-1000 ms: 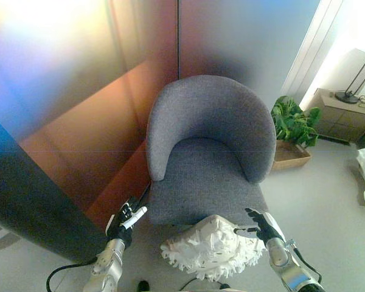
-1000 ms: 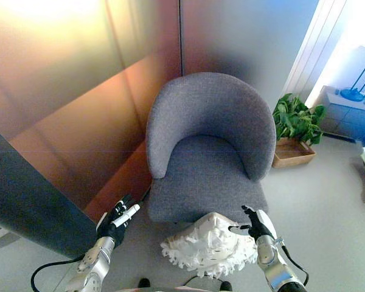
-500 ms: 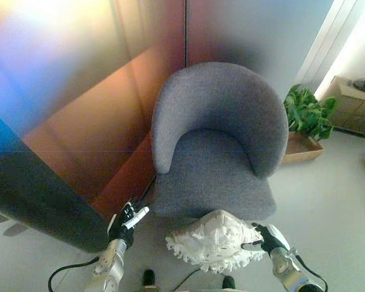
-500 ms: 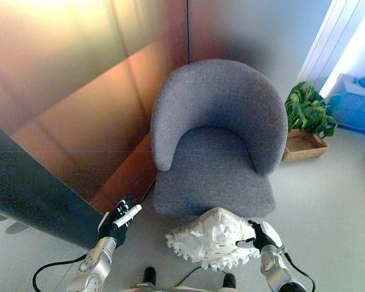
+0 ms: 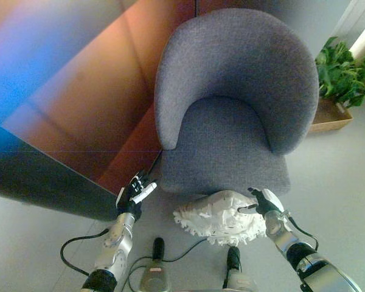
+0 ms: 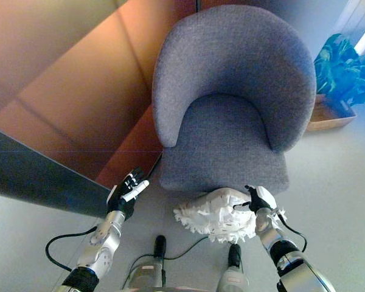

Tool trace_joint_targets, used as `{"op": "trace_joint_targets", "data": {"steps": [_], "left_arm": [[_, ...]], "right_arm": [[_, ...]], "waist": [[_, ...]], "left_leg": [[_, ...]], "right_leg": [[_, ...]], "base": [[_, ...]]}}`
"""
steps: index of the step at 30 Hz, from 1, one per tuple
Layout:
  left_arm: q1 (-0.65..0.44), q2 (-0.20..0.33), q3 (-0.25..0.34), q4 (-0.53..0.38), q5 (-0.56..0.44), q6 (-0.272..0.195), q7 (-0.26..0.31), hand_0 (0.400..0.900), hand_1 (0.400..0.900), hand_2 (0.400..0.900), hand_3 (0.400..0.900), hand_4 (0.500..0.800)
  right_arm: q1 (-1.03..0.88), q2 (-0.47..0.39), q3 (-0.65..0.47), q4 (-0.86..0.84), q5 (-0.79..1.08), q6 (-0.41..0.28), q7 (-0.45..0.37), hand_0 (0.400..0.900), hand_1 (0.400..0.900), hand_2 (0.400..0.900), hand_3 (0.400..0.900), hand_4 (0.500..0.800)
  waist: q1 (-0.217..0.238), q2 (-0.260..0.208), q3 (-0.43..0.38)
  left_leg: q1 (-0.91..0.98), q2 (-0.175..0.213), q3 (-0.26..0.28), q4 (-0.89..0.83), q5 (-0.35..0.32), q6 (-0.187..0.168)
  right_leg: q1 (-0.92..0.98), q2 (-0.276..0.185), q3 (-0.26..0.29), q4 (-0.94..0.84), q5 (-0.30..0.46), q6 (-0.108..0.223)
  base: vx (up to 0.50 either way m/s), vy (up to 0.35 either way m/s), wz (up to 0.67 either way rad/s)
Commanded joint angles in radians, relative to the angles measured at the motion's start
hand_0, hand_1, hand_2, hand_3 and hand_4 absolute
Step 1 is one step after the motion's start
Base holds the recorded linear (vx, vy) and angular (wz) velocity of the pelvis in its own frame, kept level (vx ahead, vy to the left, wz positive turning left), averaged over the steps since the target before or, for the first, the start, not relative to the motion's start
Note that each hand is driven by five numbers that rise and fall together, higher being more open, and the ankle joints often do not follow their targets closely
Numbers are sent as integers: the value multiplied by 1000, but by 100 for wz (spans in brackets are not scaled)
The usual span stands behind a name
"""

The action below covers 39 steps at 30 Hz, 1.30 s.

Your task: Pick up the pillow and put it on the sofa.

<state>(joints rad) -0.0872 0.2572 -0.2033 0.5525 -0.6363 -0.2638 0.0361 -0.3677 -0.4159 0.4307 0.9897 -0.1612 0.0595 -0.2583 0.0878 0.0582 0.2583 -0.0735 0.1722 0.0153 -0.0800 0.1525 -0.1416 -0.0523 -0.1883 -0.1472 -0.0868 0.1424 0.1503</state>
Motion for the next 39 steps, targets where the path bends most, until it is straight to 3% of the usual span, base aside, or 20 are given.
{"op": "trace_joint_targets", "data": {"steps": [1, 17, 37, 38, 39], "left_arm": [[-121, 35, -31, -19, -22, -112, 7, 900, 900, 900, 900, 800], [-237, 30, -58, -13, -22, -156, 41, 900, 900, 900, 900, 800], [-346, 28, -84, -32, -17, -208, 85, 900, 900, 900, 900, 800], [-347, 30, -84, -35, -18, -209, 86, 900, 900, 900, 900, 800], [-350, 31, -84, -36, -19, -208, 87, 900, 900, 900, 900, 800]], "right_arm": [[-135, -60, 35, 8, -3, -40, -38, 900, 900, 900, 900, 800], [-308, -75, 123, 102, -79, 14, 39, 900, 900, 900, 900, 800], [-487, -99, 149, 165, -96, 1, 89, 900, 900, 900, 900, 800], [-490, -101, 150, 164, -96, 0, 89, 865, 865, 865, 865, 779], [-494, -101, 151, 165, -95, 1, 87, 571, 571, 571, 571, 602]], "waist": [[21, -55, 39], [25, -36, 139], [24, -36, 252], [24, -36, 255], [24, -35, 257]], "left_leg": [[-8, -9, -29, 43, -101, 23], [-74, -17, -46, 55, -88, 19], [-166, -28, -43, 78, -74, 16], [-165, -29, -42, 74, -73, 16], [-165, -30, -41, 71, -72, 16]], "right_leg": [[-37, -96, 27, 36, -3, 45], [-102, -99, 41, 38, 15, 50], [-206, -91, 47, 31, 58, 49], [-207, -90, 46, 29, 60, 50], [-208, -90, 46, 27, 61, 50]], "base": [[-37, -1, 2], [-46, 0, 2], [-54, -8, -1], [-41, -5, 0], [-45, 6, -2]]}}
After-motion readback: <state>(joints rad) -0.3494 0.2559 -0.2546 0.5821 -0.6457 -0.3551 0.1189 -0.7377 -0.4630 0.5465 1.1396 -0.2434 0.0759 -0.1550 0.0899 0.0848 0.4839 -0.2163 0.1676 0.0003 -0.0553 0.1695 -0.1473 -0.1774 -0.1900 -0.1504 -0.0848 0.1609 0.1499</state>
